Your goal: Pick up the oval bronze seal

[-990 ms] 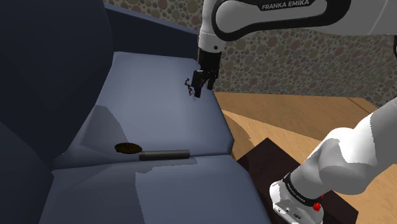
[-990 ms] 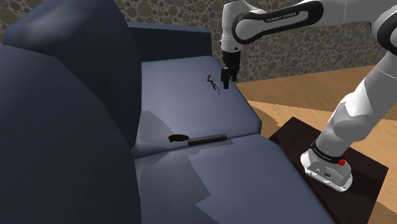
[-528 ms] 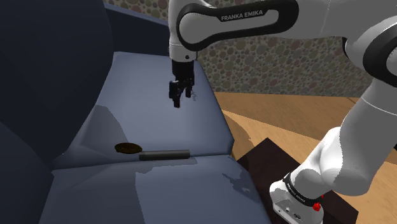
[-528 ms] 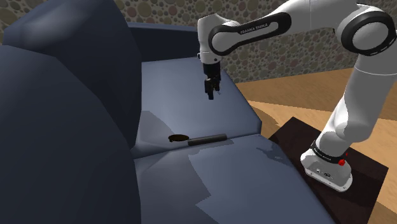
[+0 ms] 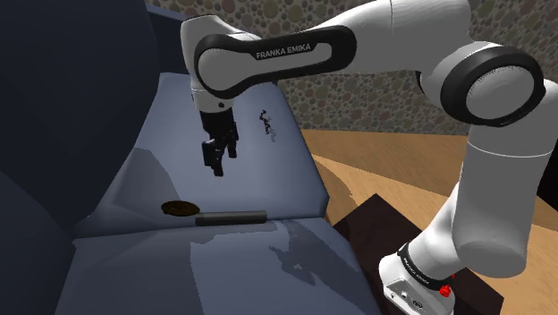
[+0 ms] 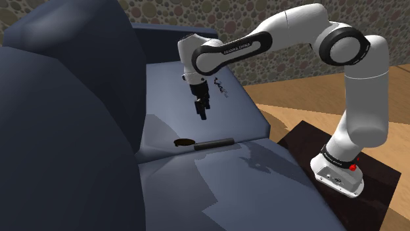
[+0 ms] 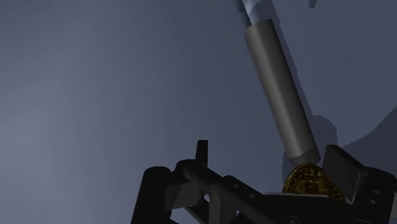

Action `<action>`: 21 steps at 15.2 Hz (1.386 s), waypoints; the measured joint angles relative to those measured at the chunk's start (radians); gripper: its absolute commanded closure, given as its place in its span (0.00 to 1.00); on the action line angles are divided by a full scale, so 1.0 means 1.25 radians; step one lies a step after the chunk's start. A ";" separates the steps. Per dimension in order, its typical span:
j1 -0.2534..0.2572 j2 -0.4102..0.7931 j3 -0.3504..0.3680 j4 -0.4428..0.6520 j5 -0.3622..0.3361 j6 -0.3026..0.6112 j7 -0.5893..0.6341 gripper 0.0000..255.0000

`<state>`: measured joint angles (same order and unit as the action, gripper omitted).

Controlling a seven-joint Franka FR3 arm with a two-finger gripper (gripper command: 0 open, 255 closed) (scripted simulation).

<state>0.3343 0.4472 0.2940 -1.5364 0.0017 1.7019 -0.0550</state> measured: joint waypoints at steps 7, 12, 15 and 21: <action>0.103 0.223 0.029 0.257 -0.052 -0.096 -0.029 0.00; 0.145 0.311 0.034 0.348 -0.070 -0.122 -0.046 0.00; 0.146 0.327 0.032 0.344 -0.073 -0.103 -0.049 0.00; 0.146 0.333 0.030 0.327 -0.075 -0.080 -0.050 1.00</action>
<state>0.5168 0.8639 0.3320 -1.1276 -0.0923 1.6024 -0.1171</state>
